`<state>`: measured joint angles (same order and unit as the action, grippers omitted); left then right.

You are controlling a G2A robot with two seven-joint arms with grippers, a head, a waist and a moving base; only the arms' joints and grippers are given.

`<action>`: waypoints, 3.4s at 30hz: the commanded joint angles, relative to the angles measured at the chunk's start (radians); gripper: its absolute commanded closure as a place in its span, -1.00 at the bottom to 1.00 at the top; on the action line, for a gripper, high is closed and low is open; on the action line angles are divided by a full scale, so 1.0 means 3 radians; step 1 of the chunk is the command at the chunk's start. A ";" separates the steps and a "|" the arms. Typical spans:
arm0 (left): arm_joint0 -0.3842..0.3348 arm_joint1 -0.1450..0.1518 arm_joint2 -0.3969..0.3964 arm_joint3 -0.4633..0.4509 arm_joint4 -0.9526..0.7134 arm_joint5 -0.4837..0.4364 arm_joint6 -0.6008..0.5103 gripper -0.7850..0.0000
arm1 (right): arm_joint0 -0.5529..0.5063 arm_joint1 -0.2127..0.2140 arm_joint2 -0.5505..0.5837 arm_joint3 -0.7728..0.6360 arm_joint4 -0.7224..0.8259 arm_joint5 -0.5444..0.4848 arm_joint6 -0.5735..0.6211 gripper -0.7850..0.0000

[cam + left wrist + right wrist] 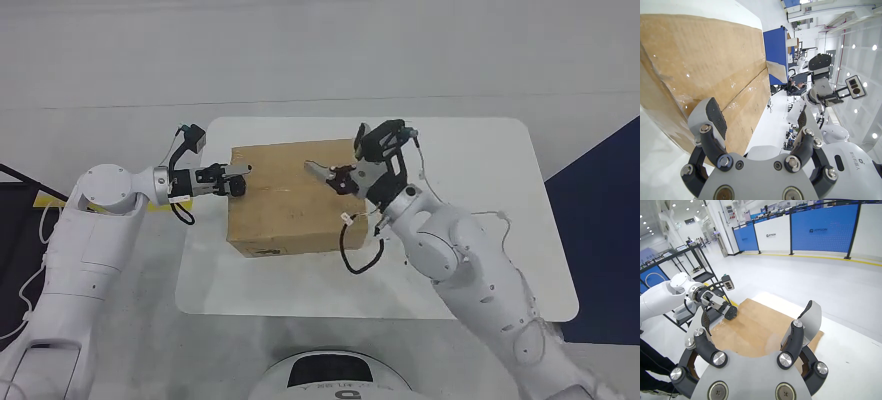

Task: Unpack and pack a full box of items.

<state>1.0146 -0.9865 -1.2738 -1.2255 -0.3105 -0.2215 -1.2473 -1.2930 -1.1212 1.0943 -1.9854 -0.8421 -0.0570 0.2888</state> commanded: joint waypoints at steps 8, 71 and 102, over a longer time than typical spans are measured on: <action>0.0000 0.0000 0.0000 0.0000 0.0000 0.0000 0.0000 -1.00 | -0.0294 0.0078 0.0600 0.0208 0.0163 -0.0140 0.0178 -1.00; 0.0000 0.0000 0.0000 0.0000 0.0000 0.0000 0.0000 -1.00 | -0.0131 -0.0215 0.0366 0.0076 0.0571 -0.0353 0.0379 -1.00; 0.0000 0.0000 0.0000 0.0000 0.0000 0.0000 0.0000 -1.00 | 0.0591 -0.0229 0.0282 0.1305 0.2449 0.0150 0.1934 -1.00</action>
<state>1.0146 -0.9865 -1.2738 -1.2255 -0.3105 -0.2215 -1.2473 -1.1268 -1.1885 1.1901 -1.6061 -0.1009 -0.0233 0.8675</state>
